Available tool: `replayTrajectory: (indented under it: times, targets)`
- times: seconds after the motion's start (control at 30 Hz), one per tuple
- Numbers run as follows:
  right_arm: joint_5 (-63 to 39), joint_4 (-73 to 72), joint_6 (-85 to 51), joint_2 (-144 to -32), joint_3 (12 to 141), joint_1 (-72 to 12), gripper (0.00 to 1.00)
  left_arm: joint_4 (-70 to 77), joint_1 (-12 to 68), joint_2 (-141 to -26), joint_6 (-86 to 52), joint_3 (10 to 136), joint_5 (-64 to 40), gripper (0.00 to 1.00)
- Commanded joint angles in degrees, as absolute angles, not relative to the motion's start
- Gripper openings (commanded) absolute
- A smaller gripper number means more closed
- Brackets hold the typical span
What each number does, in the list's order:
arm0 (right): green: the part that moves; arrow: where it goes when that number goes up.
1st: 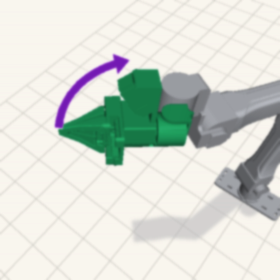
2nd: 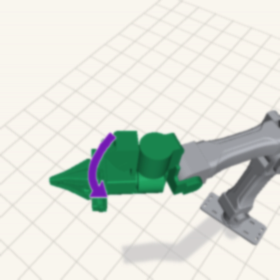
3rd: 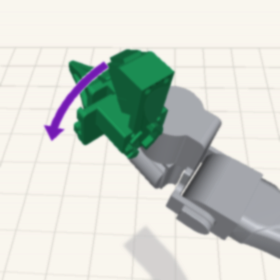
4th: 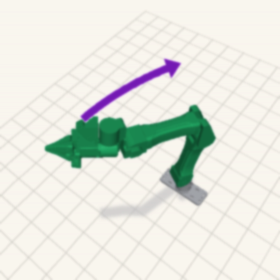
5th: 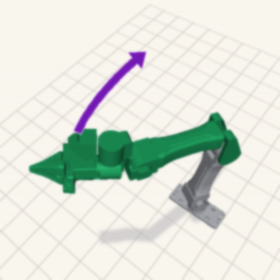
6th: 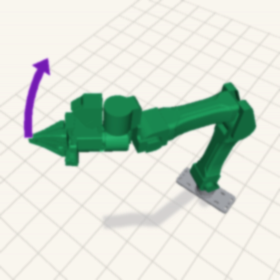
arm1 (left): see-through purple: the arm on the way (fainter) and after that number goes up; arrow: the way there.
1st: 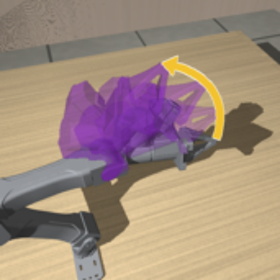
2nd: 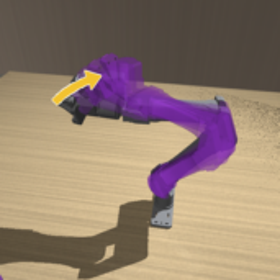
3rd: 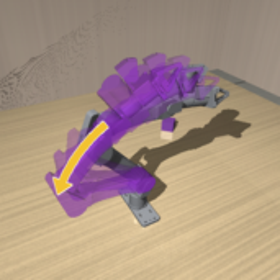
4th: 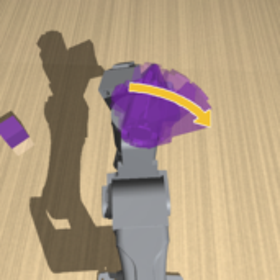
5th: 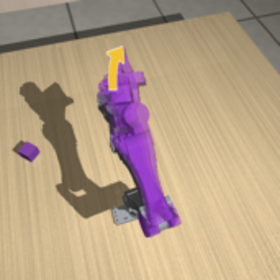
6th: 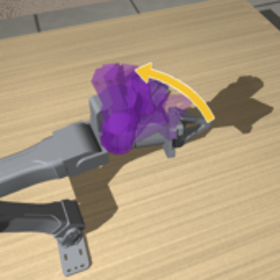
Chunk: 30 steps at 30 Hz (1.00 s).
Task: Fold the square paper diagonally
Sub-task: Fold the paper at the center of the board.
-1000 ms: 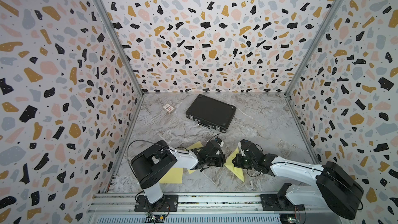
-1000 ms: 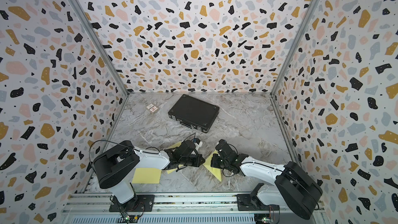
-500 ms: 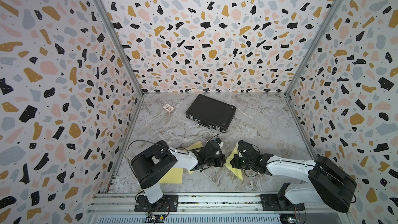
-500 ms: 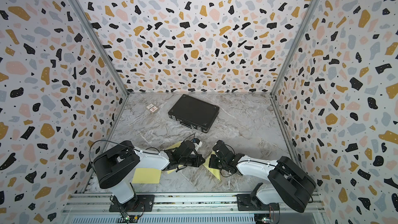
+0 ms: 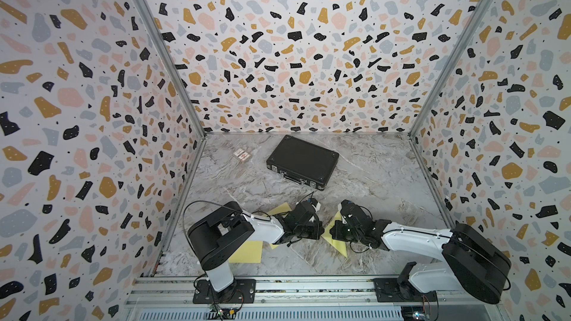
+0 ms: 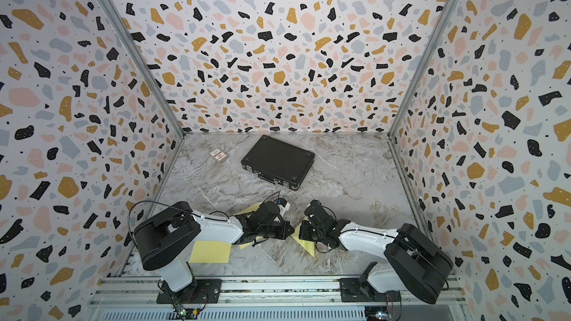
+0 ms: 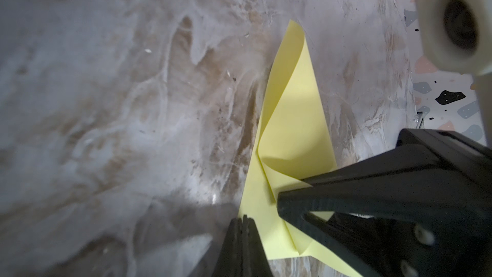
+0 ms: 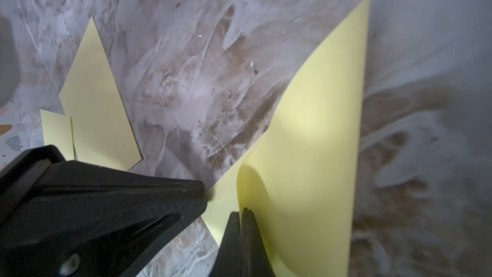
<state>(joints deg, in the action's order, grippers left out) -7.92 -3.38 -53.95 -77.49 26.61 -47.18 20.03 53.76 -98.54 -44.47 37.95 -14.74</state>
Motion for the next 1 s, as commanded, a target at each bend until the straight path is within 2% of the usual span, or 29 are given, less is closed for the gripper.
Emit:
replayTrajectory:
  times: [0.0,0.43,0.73,0.97]
  targets:
    - [-7.2,-3.2,-53.7,-77.8,28.2,-47.5,0.0,13.1,54.3,-100.9,-44.5,36.1,-13.4,0.07]
    - [-5.8,-1.6,-52.9,-79.4,27.4,-47.5,0.01,12.3,54.4,-100.0,-44.2,35.9,-12.7,0.07]
    - [-7.8,-3.7,-53.0,-81.0,25.6,-47.5,0.22,11.3,54.4,-98.9,-44.5,35.8,-11.2,0.07]
    - [-7.7,-3.0,-52.8,-79.1,24.7,-47.5,0.32,7.0,54.4,-96.4,-44.9,36.8,-8.2,0.07]
